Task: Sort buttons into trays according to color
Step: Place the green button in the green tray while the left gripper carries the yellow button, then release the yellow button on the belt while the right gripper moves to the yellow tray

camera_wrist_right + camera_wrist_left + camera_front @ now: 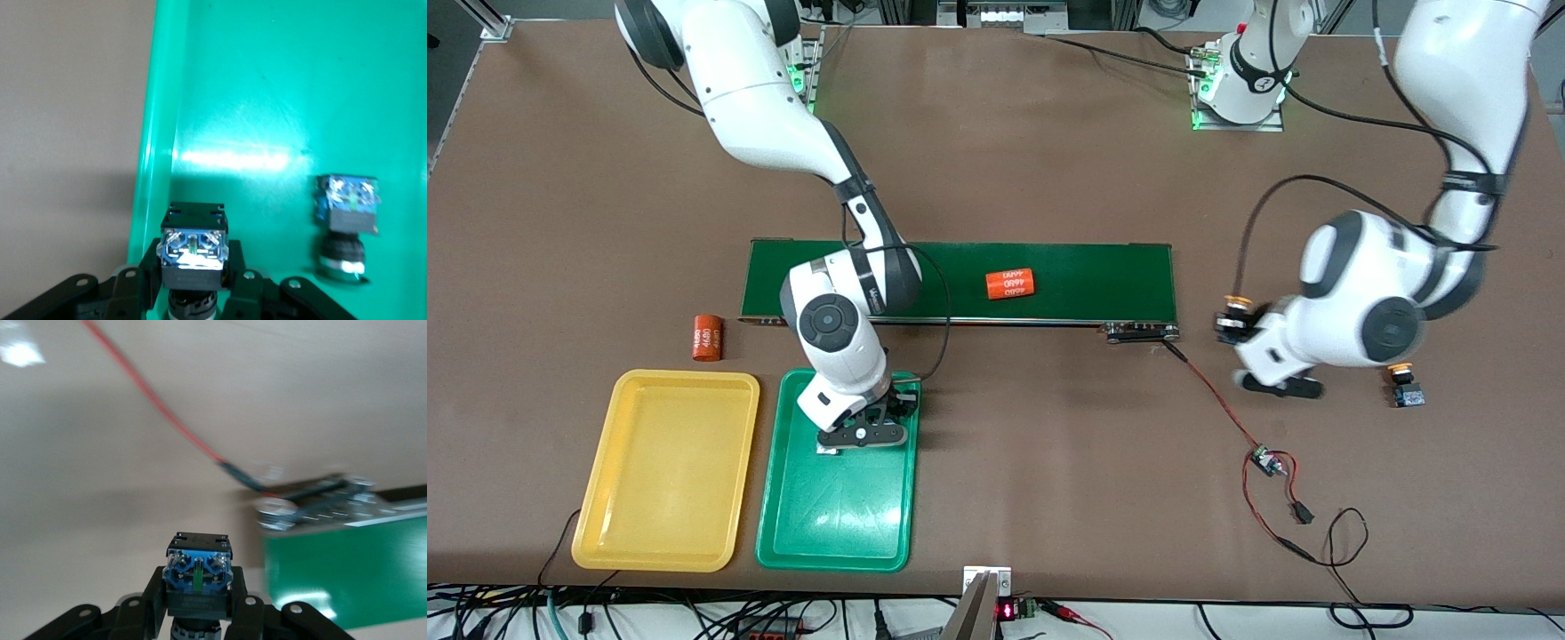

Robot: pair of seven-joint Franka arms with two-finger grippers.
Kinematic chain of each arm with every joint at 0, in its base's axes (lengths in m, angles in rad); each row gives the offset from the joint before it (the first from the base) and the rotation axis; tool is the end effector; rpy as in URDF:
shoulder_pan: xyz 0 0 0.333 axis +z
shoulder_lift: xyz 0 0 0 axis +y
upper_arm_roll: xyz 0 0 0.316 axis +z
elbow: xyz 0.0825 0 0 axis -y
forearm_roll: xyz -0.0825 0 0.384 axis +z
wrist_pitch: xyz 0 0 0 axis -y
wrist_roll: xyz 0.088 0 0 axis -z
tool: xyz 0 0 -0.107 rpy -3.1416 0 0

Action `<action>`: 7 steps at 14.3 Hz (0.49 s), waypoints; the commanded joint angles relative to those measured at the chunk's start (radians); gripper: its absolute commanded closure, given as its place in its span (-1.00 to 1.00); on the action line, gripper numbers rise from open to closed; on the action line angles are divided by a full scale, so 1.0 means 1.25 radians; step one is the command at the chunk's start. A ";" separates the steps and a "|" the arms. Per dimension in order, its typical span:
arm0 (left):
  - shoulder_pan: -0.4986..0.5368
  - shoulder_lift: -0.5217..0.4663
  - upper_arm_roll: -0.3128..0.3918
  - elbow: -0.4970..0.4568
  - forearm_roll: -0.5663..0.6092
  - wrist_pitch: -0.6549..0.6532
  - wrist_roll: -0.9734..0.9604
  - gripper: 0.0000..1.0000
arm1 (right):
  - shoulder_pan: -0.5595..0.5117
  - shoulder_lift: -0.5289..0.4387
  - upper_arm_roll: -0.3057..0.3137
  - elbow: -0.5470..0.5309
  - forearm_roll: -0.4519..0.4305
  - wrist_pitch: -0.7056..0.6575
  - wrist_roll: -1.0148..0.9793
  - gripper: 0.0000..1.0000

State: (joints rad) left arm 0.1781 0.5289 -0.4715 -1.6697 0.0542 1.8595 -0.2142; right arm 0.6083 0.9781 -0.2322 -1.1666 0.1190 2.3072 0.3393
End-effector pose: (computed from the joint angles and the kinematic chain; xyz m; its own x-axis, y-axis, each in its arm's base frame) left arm 0.6212 -0.1518 0.3063 0.9466 -0.0945 -0.3083 -0.0592 -0.9908 0.1220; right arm 0.7028 0.3416 0.2222 0.9758 0.0833 0.2022 0.0799 -0.9965 0.0250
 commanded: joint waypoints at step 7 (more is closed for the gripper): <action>-0.016 -0.033 -0.141 -0.209 -0.074 0.235 -0.227 0.59 | -0.147 0.079 0.140 0.089 0.009 0.021 -0.116 -1.00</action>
State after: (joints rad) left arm 0.1434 0.5225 -0.6297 -1.8391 -0.0123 2.0549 -0.4599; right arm 0.4288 1.0564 -0.0803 -1.0957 0.1213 2.3343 0.1986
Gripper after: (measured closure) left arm 0.590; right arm 0.546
